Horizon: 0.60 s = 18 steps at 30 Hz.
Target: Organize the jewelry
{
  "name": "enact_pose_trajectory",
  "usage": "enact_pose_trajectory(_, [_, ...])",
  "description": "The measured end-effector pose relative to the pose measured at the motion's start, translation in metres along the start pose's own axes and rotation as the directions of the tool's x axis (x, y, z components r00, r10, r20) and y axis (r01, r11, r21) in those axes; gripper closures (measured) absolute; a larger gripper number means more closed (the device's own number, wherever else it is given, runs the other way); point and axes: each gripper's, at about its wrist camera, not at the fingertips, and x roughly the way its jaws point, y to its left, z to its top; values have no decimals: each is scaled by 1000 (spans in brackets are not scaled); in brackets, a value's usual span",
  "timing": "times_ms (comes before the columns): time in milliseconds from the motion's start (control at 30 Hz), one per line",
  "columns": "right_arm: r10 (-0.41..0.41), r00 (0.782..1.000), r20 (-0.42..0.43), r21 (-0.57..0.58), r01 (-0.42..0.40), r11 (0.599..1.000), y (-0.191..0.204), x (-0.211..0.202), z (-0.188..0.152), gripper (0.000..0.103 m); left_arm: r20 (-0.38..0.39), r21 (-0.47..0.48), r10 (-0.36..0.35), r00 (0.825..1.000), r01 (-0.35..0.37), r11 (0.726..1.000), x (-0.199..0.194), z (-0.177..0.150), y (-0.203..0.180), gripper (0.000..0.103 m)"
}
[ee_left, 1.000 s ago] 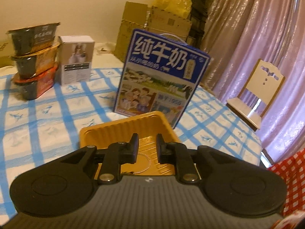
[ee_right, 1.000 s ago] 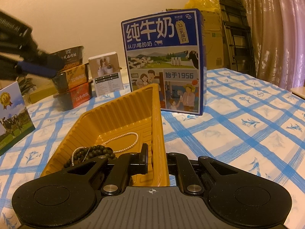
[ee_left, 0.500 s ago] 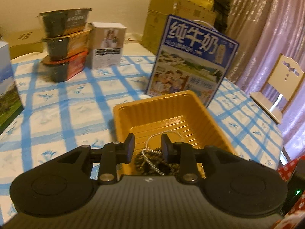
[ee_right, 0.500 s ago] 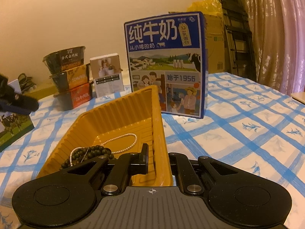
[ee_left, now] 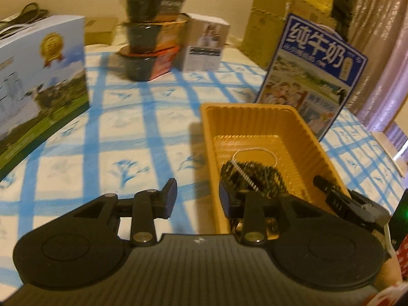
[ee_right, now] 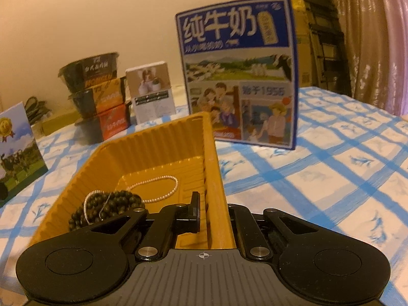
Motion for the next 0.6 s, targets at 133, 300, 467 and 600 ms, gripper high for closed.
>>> enact_pose_trajectory(133, [-9, 1000, -25, -14, 9, 1000, 2, 10, -3, 95, -4, -14, 31, 1000, -31, 999, -5, -9, 10, 69])
enact_pose_trajectory(300, [1, 997, -71, -13, -2, 1000, -6, 17, 1, 92, -1, 17, 72, 997, -72, 997, -10, -20, 13, 65])
enact_pose_trajectory(467, [-34, 999, 19, 1, 34, 999, -16, 0, 9, 18, 3, 19, 114, 994, -114, 993, -16, -28, 16, 61])
enact_pose_trajectory(600, [-64, 998, 0, 20, 64, 998, -20, -15, 22, 18, -7, 19, 133, 991, -133, 991, -21, -34, 17, 58])
